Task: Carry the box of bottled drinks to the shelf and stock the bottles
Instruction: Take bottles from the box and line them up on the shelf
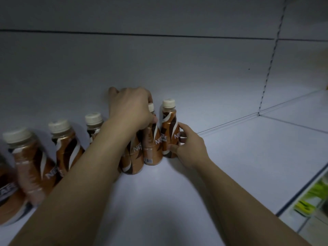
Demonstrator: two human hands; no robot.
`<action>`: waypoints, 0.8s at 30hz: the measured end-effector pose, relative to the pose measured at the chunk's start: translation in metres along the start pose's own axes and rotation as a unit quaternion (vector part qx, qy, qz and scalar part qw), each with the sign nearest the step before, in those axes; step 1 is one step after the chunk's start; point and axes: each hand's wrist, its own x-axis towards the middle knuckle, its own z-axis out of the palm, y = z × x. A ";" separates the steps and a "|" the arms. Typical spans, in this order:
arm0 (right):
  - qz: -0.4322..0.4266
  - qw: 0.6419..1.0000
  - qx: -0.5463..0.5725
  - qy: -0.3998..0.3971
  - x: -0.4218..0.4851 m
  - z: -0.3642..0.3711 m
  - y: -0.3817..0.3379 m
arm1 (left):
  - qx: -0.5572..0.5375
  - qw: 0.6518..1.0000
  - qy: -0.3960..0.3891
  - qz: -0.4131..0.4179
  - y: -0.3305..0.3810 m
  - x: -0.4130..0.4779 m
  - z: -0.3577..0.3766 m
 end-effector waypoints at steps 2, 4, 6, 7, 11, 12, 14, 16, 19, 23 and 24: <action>-0.003 1.000 -0.001 -0.003 -0.001 0.000 0.001 | 0.006 1.000 0.006 0.000 -0.001 -0.001 0.000; -0.008 1.000 -0.002 -0.009 -0.001 0.000 0.003 | 0.008 1.000 0.015 0.007 -0.001 -0.002 0.001; -0.009 1.000 0.003 -0.017 -0.002 -0.001 0.004 | 0.002 1.000 0.013 0.015 -0.001 -0.003 0.002; -0.007 1.000 0.004 -0.021 -0.003 -0.002 0.003 | -0.005 1.000 0.008 0.017 -0.002 -0.005 0.002; 0.019 0.998 -0.025 -0.056 -0.009 -0.009 -0.014 | -0.006 0.999 0.019 0.041 -0.003 -0.011 -0.004; 0.024 0.997 -0.040 -0.066 -0.011 -0.014 -0.020 | 0.003 0.998 0.036 0.051 -0.001 -0.014 -0.007; 0.025 0.994 -0.084 -0.063 -0.019 -0.030 -0.028 | -0.002 0.995 0.066 0.080 0.006 -0.021 -0.014; 0.010 0.991 -0.125 -0.041 -0.031 -0.052 -0.034 | -0.033 0.989 0.080 0.118 0.020 -0.030 -0.020; -0.012 0.983 -0.183 0.000 -0.056 -0.094 -0.036 | -0.093 0.978 0.063 0.177 0.052 -0.046 -0.028; -0.002 0.968 -0.243 0.063 -0.097 -0.153 -0.032 | -0.152 0.959 0.029 0.239 0.106 -0.066 -0.041; 0.005 0.964 -0.255 0.078 -0.108 -0.168 -0.030 | -0.169 0.953 0.019 0.252 0.120 -0.071 -0.044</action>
